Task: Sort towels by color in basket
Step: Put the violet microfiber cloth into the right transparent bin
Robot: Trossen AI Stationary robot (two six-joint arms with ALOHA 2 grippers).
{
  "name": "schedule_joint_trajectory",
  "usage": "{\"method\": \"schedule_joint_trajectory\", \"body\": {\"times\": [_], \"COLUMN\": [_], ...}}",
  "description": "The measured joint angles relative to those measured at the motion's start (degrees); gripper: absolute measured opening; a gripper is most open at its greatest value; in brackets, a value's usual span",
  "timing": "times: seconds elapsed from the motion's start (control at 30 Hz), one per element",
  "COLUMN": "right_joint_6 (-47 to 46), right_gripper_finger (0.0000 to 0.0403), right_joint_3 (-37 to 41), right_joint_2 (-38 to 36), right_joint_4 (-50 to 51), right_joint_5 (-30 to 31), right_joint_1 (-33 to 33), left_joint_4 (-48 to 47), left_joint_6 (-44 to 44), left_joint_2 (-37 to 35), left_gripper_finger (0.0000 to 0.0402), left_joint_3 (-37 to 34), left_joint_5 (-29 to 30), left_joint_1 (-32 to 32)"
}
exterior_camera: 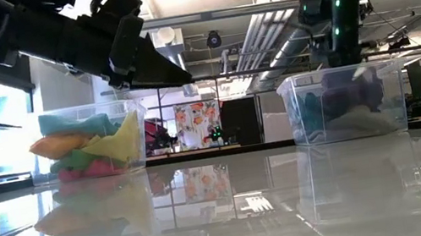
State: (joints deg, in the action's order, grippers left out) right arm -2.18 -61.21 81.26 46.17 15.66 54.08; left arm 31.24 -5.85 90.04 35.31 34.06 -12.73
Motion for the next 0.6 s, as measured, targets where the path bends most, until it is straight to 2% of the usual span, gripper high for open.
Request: {"method": "schedule_joint_trajectory", "body": {"times": [0.2,0.33,0.43,0.6], "right_joint_6": [1.13,3.10,3.68,3.55], "right_gripper_finger": [0.0011,0.0012,0.0037,0.0106], "right_joint_3": [1.38,1.27,1.27,1.24], "right_joint_2": [5.29,4.94,2.48,-4.76], "right_joint_4": [-0.40,-0.57,-0.22,1.89], "right_joint_5": [-3.61,-4.02,-4.84,-5.03], "right_joint_1": [0.30,0.31,0.30,0.18], "left_joint_4": [0.12,0.28,0.33,0.31], "left_joint_6": [0.42,0.52,1.02,1.49], "left_joint_2": [0.02,0.02,0.02,0.02], "left_gripper_finger": [0.0179,0.0179,0.0179,0.0179], "left_joint_3": [0.00,0.00,0.00,0.00], "left_joint_5": [-0.30,-0.30,-0.30,-0.30], "left_joint_1": [0.00,0.00,0.00,0.00]}}
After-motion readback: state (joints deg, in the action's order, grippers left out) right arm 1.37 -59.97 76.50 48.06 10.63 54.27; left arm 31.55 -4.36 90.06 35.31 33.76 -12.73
